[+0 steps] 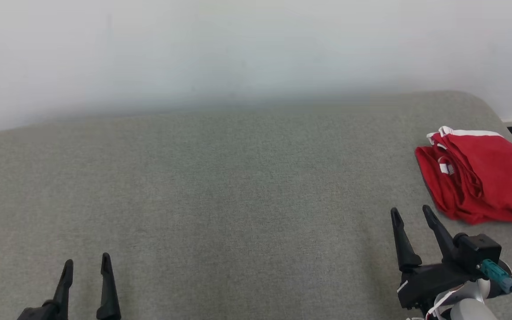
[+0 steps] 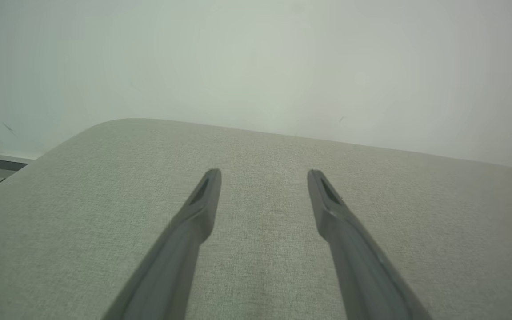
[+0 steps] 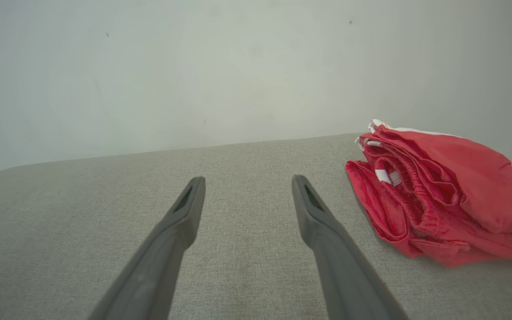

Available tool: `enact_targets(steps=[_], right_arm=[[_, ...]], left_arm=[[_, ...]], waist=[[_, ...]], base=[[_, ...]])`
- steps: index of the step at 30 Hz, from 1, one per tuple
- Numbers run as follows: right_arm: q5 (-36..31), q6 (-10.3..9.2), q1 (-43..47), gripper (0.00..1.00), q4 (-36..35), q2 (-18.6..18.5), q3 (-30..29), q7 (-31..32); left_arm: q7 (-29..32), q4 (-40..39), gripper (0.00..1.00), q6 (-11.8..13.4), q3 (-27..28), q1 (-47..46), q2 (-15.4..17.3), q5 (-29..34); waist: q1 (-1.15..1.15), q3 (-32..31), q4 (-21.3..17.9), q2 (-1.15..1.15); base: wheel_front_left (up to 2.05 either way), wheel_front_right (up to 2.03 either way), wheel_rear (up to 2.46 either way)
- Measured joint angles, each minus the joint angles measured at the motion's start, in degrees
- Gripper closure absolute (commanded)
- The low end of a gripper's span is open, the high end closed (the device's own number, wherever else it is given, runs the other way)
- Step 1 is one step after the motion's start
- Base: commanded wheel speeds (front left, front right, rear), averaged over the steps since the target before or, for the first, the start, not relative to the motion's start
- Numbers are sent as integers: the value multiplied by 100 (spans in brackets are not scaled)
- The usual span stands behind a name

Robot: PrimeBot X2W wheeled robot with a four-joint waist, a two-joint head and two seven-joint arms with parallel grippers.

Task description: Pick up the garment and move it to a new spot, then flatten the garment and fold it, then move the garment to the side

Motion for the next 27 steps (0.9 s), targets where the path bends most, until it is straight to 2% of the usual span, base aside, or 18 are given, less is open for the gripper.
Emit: enact_targets(steps=[9,27], right_arm=[[-270,0,58,0,146,89,98,-64],[-101,0,-9,0,265,126,214,-97]], left_arm=[[-1,25,0,3,4,27,0,0],[-1,8,0,-9,-14,-28,0,37]], waist=[[1,-107,12,1],[1,-97,-67,1]], base=[[0,0,0],[0,0,0]])
